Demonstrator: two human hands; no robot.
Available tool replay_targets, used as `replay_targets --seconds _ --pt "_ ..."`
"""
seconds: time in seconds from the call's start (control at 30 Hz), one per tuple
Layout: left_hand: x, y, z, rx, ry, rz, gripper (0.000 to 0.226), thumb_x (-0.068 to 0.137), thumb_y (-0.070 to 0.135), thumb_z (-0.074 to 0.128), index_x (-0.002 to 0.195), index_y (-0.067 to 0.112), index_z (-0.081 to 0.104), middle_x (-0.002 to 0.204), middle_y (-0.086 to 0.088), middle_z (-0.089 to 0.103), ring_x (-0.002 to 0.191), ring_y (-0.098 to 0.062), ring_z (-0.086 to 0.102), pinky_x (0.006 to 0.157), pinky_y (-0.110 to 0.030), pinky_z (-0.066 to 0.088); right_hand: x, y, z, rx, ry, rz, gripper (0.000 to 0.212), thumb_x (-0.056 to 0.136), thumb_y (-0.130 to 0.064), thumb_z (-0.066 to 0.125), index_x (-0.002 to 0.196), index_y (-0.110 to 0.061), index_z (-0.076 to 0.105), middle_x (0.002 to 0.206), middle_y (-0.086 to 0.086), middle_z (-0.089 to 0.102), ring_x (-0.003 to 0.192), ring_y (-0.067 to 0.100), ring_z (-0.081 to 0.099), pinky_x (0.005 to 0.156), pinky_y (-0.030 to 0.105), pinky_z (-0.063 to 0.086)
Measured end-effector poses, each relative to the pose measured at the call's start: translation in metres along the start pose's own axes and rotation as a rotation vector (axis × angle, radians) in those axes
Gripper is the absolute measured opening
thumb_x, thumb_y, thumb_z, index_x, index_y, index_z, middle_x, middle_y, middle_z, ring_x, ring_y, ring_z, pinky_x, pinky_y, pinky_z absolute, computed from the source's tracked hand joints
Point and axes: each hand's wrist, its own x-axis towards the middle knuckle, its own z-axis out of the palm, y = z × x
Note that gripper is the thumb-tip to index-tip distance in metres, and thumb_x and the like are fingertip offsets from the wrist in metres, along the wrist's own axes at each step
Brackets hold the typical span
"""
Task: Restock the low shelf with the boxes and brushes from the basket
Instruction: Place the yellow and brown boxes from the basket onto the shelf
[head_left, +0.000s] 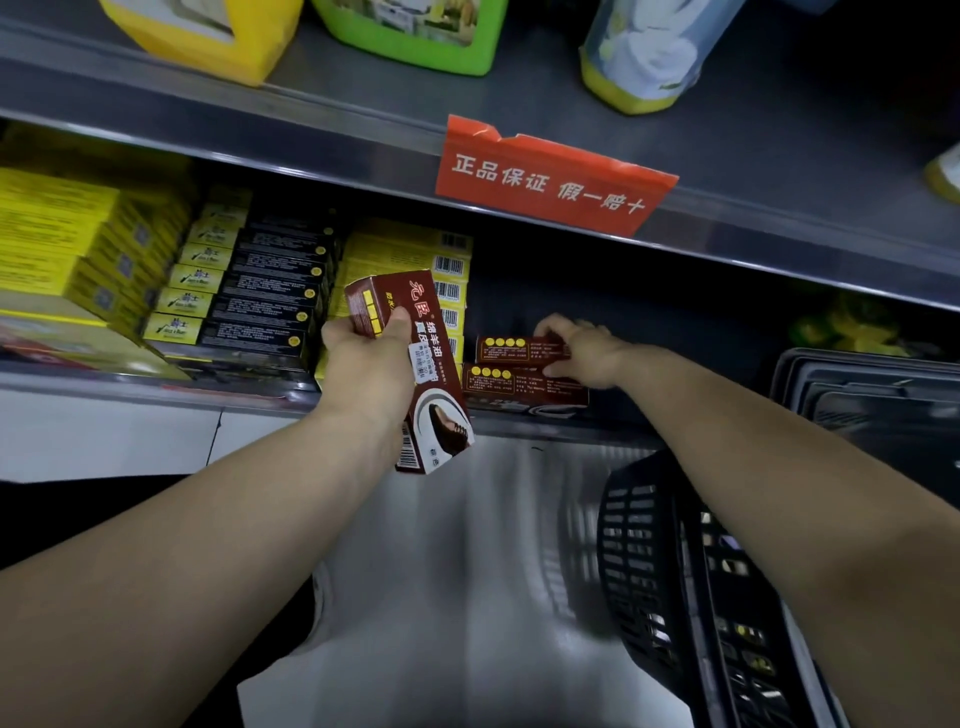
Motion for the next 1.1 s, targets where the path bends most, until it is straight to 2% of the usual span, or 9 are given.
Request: replay_targets --seconds 0.13,0.3,0.43,0.63,0.7,0.8,0.93,1.0,1.1 --pt "0.002 -0.002 0.0 0.002 0.0 0.005 0.029 0.096 0.03 0.051 0.12 0.016 0.041 0.08 0.004 0.063 0.06 -0.01 0.062 0.041 -0.018 0.044 0.007 -0.001 0.007 0.003 -0.063 -0.011 0.051 0.09 -0.038 0.058 0.134 -0.043 0.033 0.136 0.007 0.038 0.127 0.029 0.037 0.103 0.043 0.038" --pt "0.001 -0.001 0.003 -0.008 -0.006 -0.013 0.025 0.096 0.03 0.05 0.116 0.018 0.041 0.079 0.004 0.063 0.056 -0.009 0.062 0.034 -0.016 0.044 0.005 0.007 0.008 -0.056 -0.153 0.111 0.1 0.071 -0.049 0.075 0.147 -0.039 0.011 0.146 0.008 0.025 0.13 0.03 0.037 0.102 0.042 0.036" --pt "-0.001 -0.001 0.005 -0.014 -0.038 -0.03 0.027 0.096 0.031 0.05 0.118 0.018 0.043 0.087 0.001 0.066 0.069 -0.014 0.065 0.054 -0.026 0.046 0.006 0.006 0.012 -0.039 -0.155 0.076 0.093 0.073 -0.043 0.076 0.146 -0.032 0.018 0.142 0.008 0.033 0.126 0.026 0.041 0.099 0.038 0.037" --pt "-0.005 0.0 0.007 -0.024 -0.058 -0.06 0.014 0.095 0.031 0.051 0.104 0.02 0.047 0.081 0.001 0.064 0.066 -0.014 0.061 0.06 -0.028 0.049 -0.007 -0.011 -0.005 -0.069 -0.033 0.083 0.085 0.085 -0.054 0.058 0.15 -0.02 0.016 0.155 0.01 0.019 0.137 0.028 0.031 0.108 0.038 0.031" --pt "-0.007 0.0 0.008 -0.039 -0.073 -0.081 0.012 0.095 0.031 0.052 0.096 0.02 0.05 0.081 0.001 0.065 0.067 -0.015 0.062 0.066 -0.032 0.053 -0.02 -0.029 -0.018 0.255 0.026 -0.015 0.068 0.089 -0.058 0.048 0.142 -0.018 0.037 0.148 0.007 0.036 0.133 0.024 0.039 0.109 0.036 0.033" --pt "-0.009 0.0 0.01 -0.083 -0.104 -0.083 0.014 0.094 0.03 0.055 0.084 0.019 0.053 0.077 0.001 0.067 0.066 -0.013 0.064 0.075 -0.036 0.055 -0.052 -0.051 -0.027 0.847 -0.246 -0.169 0.04 0.083 -0.051 0.055 0.112 -0.023 0.061 0.113 -0.004 0.067 0.109 0.015 0.061 0.097 0.033 0.047" --pt "-0.011 0.001 0.013 -0.072 -0.166 -0.083 0.015 0.091 0.03 0.06 0.083 0.018 0.057 0.087 -0.001 0.07 0.09 -0.021 0.066 0.095 -0.038 0.048 -0.068 -0.05 -0.022 0.948 -0.268 -0.229 0.014 0.089 -0.019 0.058 0.103 -0.018 0.06 0.094 -0.001 0.07 0.083 0.011 0.067 0.08 0.025 0.054" --pt "-0.012 -0.001 0.014 0.024 -0.215 -0.081 0.013 0.092 0.027 0.058 0.082 0.019 0.056 0.092 0.0 0.068 0.088 -0.016 0.065 0.096 -0.037 0.045 -0.068 -0.042 -0.028 1.025 -0.193 -0.189 0.017 0.089 -0.019 0.058 0.105 -0.012 0.06 0.09 0.002 0.071 0.077 0.012 0.067 0.077 0.025 0.054" --pt "-0.013 -0.005 0.014 0.135 -0.271 -0.073 0.013 0.093 0.017 0.056 0.08 0.019 0.055 0.088 0.005 0.063 0.077 -0.006 0.06 0.077 -0.026 0.047 -0.062 -0.027 -0.037 0.867 0.033 -0.098 0.026 0.092 -0.024 0.057 0.114 -0.011 0.058 0.095 0.003 0.07 0.076 0.012 0.066 0.073 0.025 0.055"
